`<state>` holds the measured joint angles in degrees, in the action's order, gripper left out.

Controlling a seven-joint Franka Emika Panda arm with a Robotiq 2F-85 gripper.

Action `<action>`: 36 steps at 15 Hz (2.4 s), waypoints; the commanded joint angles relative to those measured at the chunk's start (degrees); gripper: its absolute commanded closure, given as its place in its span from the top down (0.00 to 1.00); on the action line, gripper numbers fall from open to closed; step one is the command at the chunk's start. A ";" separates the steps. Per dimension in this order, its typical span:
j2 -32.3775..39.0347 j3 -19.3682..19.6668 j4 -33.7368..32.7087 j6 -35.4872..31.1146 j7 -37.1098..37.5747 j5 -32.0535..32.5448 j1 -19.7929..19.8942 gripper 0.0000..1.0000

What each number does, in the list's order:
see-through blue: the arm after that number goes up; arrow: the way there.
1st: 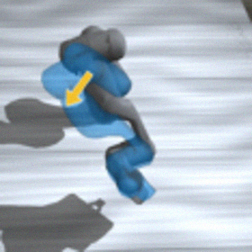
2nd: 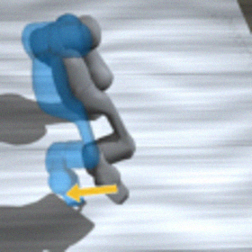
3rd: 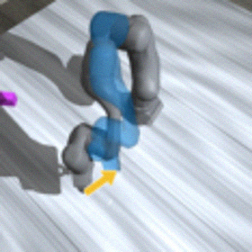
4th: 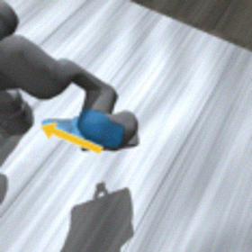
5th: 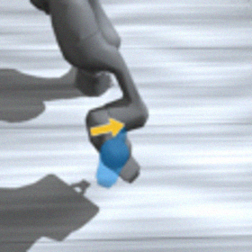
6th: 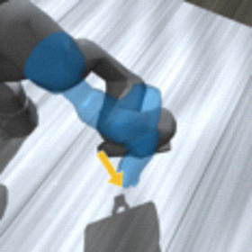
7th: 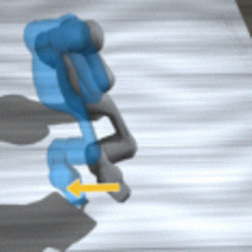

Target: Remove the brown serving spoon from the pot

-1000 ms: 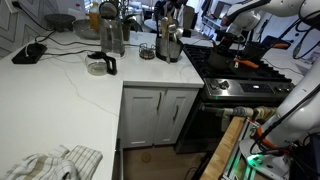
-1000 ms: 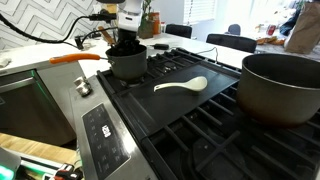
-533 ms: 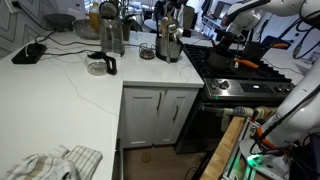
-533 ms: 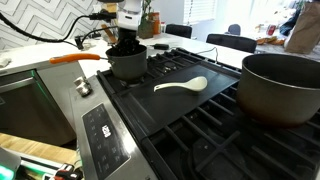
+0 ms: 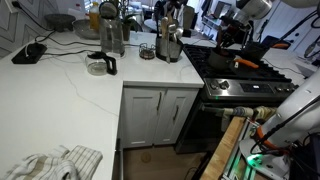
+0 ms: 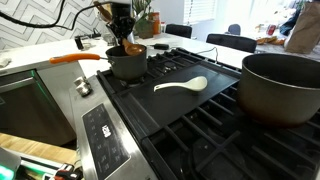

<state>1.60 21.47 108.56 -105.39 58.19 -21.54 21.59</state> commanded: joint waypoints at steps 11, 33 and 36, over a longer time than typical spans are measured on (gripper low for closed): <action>-10.07 -2.35 0.15 2.37 -4.11 19.86 -0.65 0.06; 4.96 9.75 5.28 -17.79 -19.88 19.78 9.22 0.06; 4.31 8.65 9.02 -20.23 -25.85 20.62 8.11 0.06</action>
<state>6.76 30.73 113.81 -122.59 37.59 -1.90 30.60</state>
